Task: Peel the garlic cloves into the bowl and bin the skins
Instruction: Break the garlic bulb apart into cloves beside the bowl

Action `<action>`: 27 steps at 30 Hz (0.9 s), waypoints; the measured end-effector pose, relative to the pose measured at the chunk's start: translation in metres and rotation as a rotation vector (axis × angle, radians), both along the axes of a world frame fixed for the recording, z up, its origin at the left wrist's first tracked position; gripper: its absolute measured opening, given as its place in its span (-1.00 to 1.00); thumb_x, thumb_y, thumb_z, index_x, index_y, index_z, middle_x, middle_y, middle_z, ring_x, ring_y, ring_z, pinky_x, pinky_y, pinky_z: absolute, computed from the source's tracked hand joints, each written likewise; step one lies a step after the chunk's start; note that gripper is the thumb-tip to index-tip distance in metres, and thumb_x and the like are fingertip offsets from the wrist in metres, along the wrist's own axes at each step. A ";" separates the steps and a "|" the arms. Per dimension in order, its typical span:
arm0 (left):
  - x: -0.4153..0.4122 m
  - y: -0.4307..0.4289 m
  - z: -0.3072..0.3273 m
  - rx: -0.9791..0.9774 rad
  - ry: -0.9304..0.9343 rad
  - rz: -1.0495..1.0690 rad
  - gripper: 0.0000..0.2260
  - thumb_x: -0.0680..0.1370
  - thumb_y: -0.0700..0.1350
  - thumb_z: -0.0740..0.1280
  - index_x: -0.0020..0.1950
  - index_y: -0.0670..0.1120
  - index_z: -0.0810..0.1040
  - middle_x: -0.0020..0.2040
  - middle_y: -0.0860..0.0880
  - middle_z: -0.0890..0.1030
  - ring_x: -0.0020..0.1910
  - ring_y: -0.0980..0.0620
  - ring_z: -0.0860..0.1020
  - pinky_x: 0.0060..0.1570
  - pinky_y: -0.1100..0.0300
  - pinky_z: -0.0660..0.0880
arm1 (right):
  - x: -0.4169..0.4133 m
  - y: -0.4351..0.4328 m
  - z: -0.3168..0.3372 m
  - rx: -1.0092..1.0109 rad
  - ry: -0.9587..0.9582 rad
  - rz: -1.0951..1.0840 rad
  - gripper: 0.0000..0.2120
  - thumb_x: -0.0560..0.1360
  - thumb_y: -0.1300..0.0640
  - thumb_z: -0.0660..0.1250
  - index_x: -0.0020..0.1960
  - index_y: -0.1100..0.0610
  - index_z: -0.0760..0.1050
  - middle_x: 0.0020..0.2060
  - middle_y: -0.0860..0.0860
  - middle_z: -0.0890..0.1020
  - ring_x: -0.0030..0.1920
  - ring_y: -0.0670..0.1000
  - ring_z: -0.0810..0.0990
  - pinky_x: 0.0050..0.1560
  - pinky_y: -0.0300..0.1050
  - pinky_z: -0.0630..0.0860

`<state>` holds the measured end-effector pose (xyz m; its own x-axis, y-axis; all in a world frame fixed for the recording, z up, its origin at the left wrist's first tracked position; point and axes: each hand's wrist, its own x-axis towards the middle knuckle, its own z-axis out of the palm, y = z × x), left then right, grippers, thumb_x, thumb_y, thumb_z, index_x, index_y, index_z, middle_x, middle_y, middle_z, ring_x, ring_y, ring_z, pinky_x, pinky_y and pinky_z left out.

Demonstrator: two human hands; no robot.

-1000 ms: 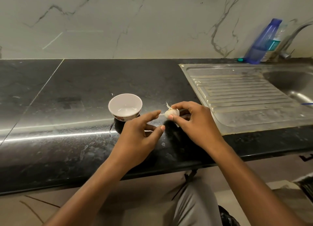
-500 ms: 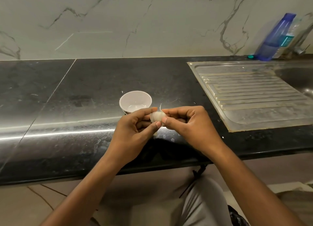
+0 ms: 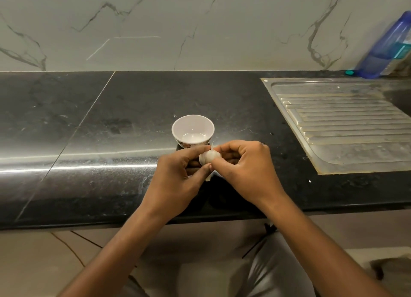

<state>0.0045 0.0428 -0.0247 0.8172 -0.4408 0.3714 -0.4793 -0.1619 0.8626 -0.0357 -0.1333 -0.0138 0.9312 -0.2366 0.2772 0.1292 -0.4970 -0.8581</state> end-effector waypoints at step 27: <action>0.000 0.013 -0.013 0.026 0.034 0.057 -0.61 0.63 -0.21 0.45 0.43 0.04 0.58 0.17 0.19 0.70 0.18 0.21 0.67 0.15 0.28 0.62 | 0.013 -0.015 0.005 -0.079 0.092 0.164 -0.84 0.67 0.09 0.41 0.19 -0.06 0.71 -0.08 -0.19 0.74 0.01 -0.13 0.72 0.00 -0.10 0.72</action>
<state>0.0047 0.0558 -0.0382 0.8533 -0.4021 0.3319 -0.4391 -0.2111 0.8733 -0.0227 -0.1486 -0.0092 0.9777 -0.0604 0.2012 0.1372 -0.5416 -0.8293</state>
